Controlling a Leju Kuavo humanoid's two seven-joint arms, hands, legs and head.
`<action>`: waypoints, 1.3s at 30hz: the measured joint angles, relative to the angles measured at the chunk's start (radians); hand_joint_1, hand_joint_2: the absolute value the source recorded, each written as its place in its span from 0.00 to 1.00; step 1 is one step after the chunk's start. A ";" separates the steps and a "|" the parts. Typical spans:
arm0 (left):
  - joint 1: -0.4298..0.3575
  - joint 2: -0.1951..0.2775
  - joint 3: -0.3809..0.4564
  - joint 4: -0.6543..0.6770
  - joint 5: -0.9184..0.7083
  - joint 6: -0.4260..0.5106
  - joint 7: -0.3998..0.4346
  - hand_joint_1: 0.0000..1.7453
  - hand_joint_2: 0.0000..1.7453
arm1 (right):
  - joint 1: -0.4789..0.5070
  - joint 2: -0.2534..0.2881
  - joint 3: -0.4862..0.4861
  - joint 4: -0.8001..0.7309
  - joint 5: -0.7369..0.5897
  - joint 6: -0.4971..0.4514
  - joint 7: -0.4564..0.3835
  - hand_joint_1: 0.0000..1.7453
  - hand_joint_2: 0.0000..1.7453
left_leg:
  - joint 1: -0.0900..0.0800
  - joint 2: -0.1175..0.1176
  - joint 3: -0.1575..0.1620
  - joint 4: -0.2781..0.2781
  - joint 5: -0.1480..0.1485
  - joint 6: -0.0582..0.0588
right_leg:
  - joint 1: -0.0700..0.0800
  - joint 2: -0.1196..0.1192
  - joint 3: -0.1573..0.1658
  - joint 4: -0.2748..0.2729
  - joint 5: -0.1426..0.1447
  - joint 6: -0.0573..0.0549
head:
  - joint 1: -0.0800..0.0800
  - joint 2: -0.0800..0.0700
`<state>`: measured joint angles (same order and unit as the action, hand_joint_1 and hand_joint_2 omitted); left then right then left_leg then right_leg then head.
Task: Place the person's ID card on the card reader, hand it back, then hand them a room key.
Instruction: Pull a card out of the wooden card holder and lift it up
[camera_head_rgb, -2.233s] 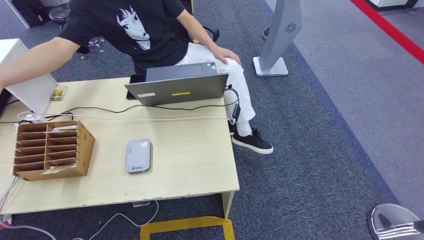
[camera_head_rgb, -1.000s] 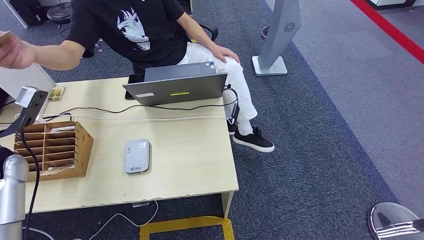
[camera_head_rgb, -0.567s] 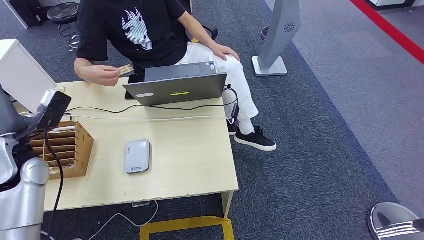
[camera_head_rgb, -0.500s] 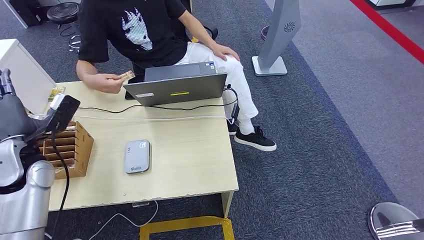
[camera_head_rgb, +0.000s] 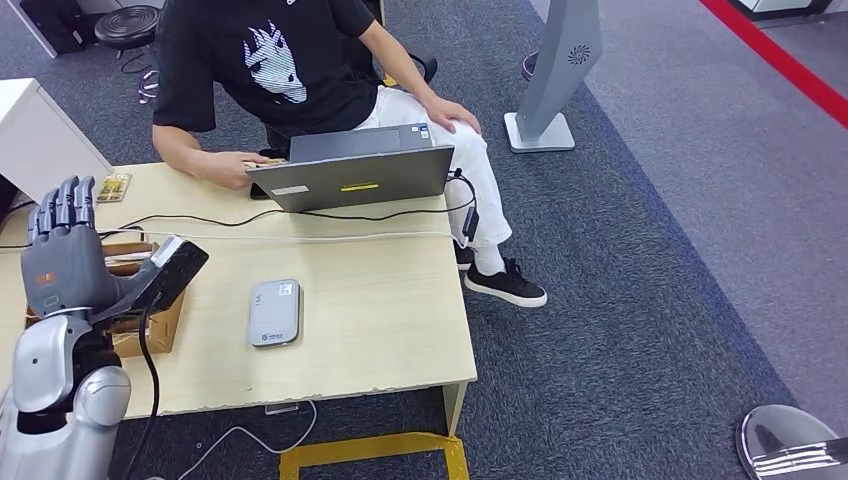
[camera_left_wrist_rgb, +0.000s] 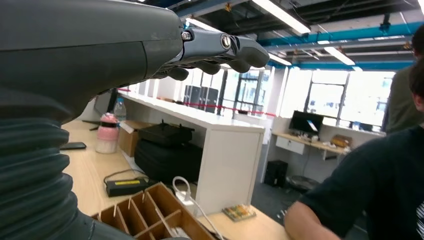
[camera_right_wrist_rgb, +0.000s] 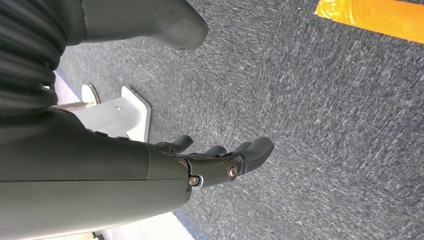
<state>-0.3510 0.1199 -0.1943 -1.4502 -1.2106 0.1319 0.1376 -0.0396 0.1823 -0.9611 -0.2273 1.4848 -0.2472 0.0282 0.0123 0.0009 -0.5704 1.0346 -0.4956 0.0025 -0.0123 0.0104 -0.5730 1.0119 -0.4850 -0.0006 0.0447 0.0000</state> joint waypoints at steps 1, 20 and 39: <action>0.015 0.006 -0.003 -0.017 0.020 -0.015 -0.003 0.00 1.00 | 0.001 0.001 -0.003 -0.001 -0.003 0.000 0.000 0.00 1.00 | 0.000 0.000 0.000 0.000 0.000 0.000 | 0.000 0.000 0.000 0.000 0.000 0.000 | 0.000 0.000; 0.351 0.208 -0.038 -0.302 0.063 -0.120 0.072 0.00 1.00 | 0.014 0.025 -0.068 -0.031 -0.024 0.009 0.022 0.00 1.00 | 0.000 0.000 0.000 -0.001 0.000 0.000 | 0.000 0.000 0.000 0.000 -0.001 0.000 | 0.000 0.000; 0.498 0.310 0.129 -0.328 0.064 -0.236 0.148 0.00 1.00 | 0.012 0.031 -0.110 -0.041 -0.008 0.010 0.025 0.00 1.00 | 0.000 0.000 -0.001 -0.001 0.000 0.000 | 0.000 -0.001 0.000 0.000 -0.001 -0.001 | 0.000 0.000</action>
<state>0.1472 0.4300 -0.0658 -1.7779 -1.1469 -0.1042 0.2851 -0.0273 0.2129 -1.0712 -0.2684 1.4767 -0.2373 0.0527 0.0125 0.0005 -0.5712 1.0338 -0.4957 0.0025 -0.0122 0.0094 -0.5731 1.0119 -0.4860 -0.0011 0.0449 0.0000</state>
